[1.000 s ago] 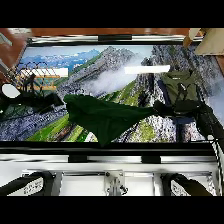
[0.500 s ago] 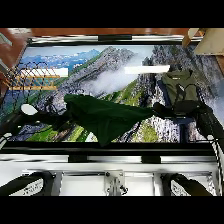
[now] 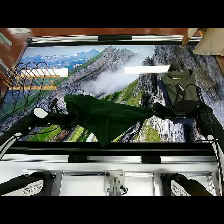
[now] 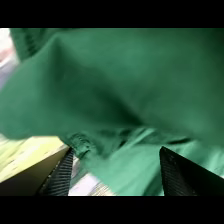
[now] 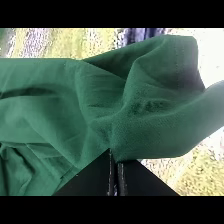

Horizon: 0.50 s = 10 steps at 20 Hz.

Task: Fold the shirts.

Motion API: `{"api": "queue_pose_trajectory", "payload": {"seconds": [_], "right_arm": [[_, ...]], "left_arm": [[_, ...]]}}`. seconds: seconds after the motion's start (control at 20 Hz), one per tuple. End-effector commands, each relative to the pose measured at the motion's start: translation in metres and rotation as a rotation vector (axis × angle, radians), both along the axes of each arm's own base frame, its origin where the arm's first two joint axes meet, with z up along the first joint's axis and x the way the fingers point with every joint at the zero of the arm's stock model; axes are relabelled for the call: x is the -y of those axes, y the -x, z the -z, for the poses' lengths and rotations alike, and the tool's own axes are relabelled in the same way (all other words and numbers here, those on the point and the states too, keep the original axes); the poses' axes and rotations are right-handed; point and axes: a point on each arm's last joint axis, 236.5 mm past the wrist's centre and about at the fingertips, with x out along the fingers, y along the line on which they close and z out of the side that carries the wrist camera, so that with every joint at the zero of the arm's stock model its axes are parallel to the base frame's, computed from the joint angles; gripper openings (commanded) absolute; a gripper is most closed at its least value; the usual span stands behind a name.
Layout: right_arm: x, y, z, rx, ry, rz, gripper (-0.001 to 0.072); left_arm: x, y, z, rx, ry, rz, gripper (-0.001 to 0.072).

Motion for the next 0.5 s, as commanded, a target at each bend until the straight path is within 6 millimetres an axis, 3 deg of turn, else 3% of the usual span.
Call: {"api": "queue_pose_trajectory", "payload": {"seconds": [0.0, 0.05, 0.15, 0.3, 0.45], "right_arm": [[-0.001, 0.002, 0.001, -0.008, -0.002, -0.004, 0.0090], [-0.001, 0.002, 0.001, -0.011, -0.003, -0.005, 0.0091], [-0.001, 0.003, 0.001, -0.015, -0.003, -0.008, 0.0091], [-0.001, 0.003, 0.000, -0.002, 0.008, -0.035, 0.0091], [0.007, -0.003, -0.023, 0.079, 0.095, -0.125, 0.0090]], "left_arm": [[0.004, -0.004, 0.013, 0.002, -0.026, -0.021, 0.0601], [0.006, -0.003, 0.015, -0.004, -0.027, -0.017, 0.0584], [0.004, -0.007, 0.010, 0.010, -0.026, -0.019, 0.0043], [0.003, -0.024, -0.027, 0.143, -0.038, 0.103, 0.0033], [-0.003, -0.045, -0.105, 0.345, -0.045, 0.235, 0.0031]]}}
